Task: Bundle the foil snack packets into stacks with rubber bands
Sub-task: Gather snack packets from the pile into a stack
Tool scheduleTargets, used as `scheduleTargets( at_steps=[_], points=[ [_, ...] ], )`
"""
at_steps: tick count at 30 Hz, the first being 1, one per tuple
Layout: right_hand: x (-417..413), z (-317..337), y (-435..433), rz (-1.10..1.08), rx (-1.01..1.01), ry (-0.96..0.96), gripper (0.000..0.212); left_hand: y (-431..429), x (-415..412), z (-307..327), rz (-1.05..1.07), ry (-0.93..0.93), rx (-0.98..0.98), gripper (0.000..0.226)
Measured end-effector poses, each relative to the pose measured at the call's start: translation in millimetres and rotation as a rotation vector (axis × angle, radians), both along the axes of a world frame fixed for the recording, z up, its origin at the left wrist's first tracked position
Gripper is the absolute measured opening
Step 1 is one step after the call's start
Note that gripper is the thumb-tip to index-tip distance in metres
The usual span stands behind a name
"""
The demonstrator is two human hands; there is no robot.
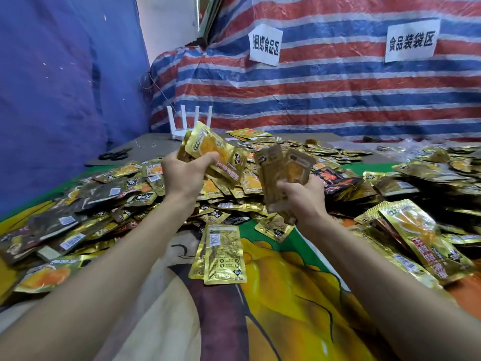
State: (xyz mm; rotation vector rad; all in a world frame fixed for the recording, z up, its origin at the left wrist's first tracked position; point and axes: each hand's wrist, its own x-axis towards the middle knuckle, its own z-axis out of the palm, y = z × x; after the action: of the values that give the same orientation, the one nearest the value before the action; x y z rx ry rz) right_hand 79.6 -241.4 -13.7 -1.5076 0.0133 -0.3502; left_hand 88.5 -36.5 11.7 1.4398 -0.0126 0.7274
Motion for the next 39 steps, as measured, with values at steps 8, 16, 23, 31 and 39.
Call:
scheduleTargets(
  at_steps=[8,16,23,31,39],
  points=[
    [9.7,-27.1,19.5,0.124,0.118,0.041,0.017,-6.9,-12.6,-26.9,-0.215,0.219,-0.123,0.014],
    [6.0,-38.0,25.4,0.309,0.194,0.045,0.018,-20.7,-24.9,-35.0,-0.590,0.262,-0.361,0.031],
    [6.5,-36.1,22.2,0.207,0.240,0.080,0.028,-22.2,-21.7,-40.5,-0.342,0.092,-0.122,0.072],
    [-3.1,-39.4,34.0,0.330,0.182,-0.040,0.022,-42.3,-25.6,-55.4,-0.369,-0.065,0.138,0.054],
    [-6.3,-44.3,41.3,0.334,0.036,-0.096,0.038,-50.5,-24.8,-57.8,-0.433,-0.042,0.021,0.074]
  ],
)
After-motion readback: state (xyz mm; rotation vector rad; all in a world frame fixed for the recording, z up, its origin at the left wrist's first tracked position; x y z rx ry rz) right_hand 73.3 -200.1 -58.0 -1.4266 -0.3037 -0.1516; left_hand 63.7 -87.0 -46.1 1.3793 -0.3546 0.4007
